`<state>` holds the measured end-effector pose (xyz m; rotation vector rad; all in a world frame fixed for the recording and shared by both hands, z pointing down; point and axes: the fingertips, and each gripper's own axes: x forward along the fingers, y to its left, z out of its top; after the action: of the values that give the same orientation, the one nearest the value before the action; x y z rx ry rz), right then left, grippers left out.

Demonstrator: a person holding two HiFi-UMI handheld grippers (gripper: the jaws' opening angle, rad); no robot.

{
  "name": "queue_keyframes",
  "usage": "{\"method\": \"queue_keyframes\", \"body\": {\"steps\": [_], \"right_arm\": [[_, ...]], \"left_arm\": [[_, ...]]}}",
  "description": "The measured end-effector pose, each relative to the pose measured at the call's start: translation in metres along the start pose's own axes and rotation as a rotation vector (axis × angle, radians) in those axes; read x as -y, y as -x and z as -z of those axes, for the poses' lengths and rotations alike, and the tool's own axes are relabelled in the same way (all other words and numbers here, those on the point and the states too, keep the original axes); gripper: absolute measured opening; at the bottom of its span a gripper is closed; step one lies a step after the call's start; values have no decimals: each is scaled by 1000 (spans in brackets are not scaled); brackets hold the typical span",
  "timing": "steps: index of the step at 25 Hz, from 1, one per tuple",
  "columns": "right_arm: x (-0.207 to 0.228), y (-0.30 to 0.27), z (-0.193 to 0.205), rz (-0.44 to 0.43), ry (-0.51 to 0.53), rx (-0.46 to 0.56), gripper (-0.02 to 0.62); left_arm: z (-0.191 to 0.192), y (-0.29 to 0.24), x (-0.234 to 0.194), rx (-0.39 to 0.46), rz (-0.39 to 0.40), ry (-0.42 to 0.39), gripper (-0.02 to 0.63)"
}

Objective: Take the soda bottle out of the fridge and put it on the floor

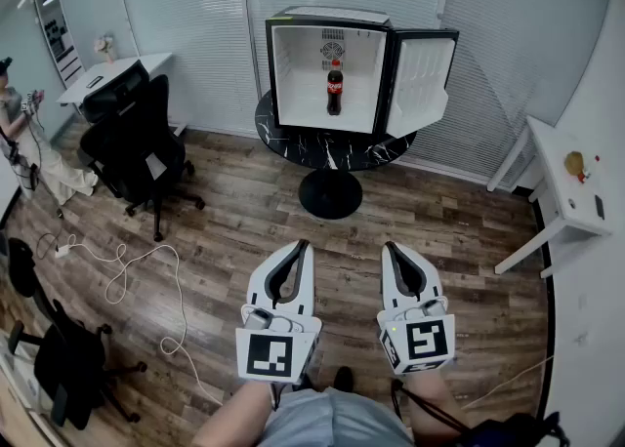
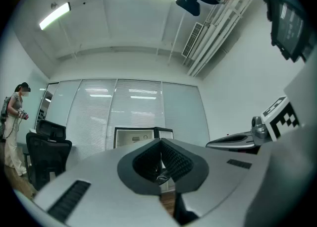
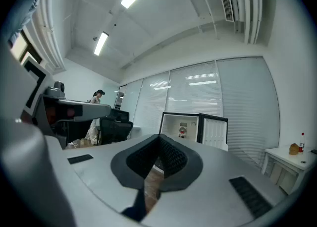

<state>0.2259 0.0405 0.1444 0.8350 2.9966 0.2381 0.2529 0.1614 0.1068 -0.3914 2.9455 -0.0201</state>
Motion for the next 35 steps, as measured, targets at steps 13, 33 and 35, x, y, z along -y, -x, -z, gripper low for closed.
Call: {"method": "queue_keyframes", "body": {"steps": [13,33,35], "right_arm": [[-34,-11,-9,-3,-35,34,12],[12,-103,34,85,-100,-9,14],[26,-127,39,80,-103,-10,14]], "left_arm": [[5,16,-29,-12,33,-3,17],[63,-68,-65,-90,84,-12,17],[70,-93,-71,-99,80,-22,17]]}}
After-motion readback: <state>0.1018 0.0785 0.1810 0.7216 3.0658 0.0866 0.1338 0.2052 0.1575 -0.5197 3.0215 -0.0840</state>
